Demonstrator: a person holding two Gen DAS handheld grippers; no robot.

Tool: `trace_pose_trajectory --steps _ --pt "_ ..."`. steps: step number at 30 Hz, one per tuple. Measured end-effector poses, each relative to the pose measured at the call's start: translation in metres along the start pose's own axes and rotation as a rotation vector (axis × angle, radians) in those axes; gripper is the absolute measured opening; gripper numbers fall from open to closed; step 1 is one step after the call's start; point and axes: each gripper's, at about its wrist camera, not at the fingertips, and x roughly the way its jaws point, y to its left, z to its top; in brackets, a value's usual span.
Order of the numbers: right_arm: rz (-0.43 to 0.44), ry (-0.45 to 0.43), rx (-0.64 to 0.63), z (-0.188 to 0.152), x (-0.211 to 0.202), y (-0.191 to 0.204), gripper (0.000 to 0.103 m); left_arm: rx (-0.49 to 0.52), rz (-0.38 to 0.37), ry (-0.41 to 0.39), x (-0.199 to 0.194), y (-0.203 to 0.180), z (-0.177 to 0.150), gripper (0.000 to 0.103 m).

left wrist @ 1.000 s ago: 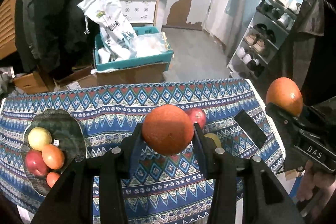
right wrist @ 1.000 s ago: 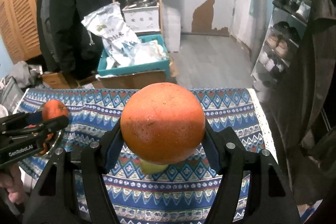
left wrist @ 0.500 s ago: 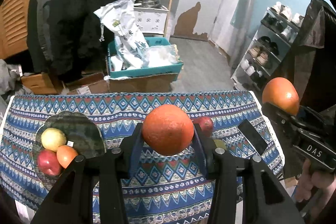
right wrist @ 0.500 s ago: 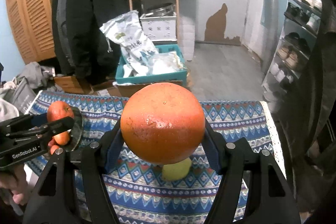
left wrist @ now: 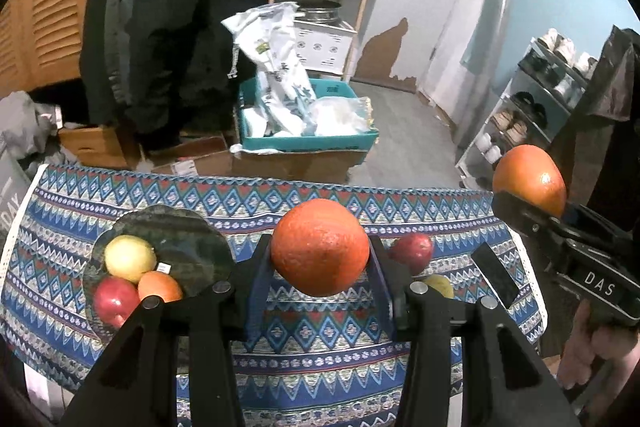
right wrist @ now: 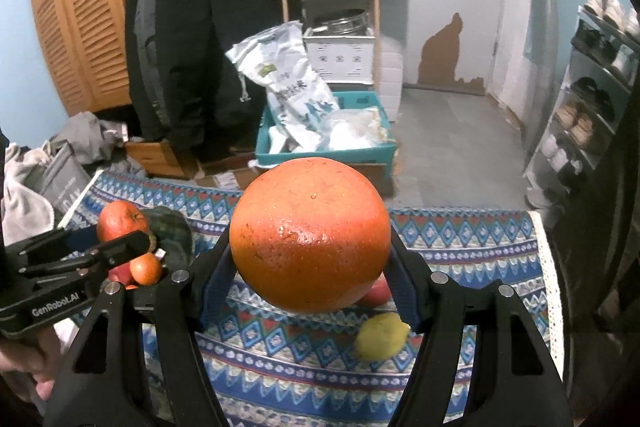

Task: Organize fruits
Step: 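Carry both oranges over the dark glass plate and lower them onto it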

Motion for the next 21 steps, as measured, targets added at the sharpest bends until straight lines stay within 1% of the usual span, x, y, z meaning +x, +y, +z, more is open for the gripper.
trace_pose_trajectory --steps 8,21 --pt "0.062 0.038 -0.01 0.009 0.023 0.03 0.068 -0.06 0.035 0.009 -0.002 0.038 -0.005 0.046" --pt "0.134 0.101 -0.064 0.017 0.063 0.084 0.068 -0.158 0.089 0.042 0.007 0.098 -0.017 0.046"
